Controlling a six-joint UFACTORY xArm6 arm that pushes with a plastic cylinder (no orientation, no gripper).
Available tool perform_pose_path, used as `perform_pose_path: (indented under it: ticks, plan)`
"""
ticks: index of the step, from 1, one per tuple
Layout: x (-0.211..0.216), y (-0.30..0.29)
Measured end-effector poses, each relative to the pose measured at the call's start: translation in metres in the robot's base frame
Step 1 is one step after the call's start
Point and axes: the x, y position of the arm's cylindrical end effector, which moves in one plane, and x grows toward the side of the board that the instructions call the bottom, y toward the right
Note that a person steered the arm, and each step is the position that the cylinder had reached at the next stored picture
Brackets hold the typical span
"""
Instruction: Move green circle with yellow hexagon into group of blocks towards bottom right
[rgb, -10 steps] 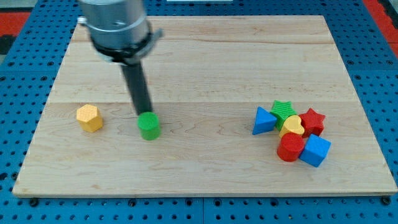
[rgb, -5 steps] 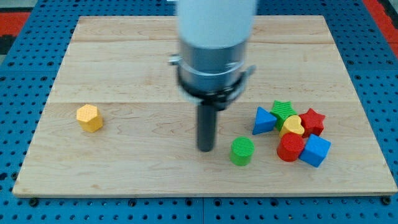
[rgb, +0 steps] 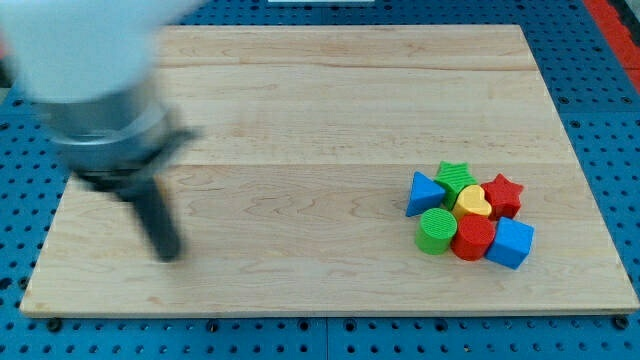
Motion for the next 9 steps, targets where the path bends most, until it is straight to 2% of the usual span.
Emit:
perform_pose_path:
  ticks: [1, 2, 3, 4, 5, 6, 7, 8, 9]
  plan:
    - [-0.057, -0.013]
    - [-0.093, -0.022]
    - [-0.093, -0.062]
    - [-0.113, -0.053]
    - [-0.116, -0.011]
    - [-0.114, 0.084]
    - [-0.09, 0.155]
    - [-0.074, 0.173]
    - [-0.072, 0.224]
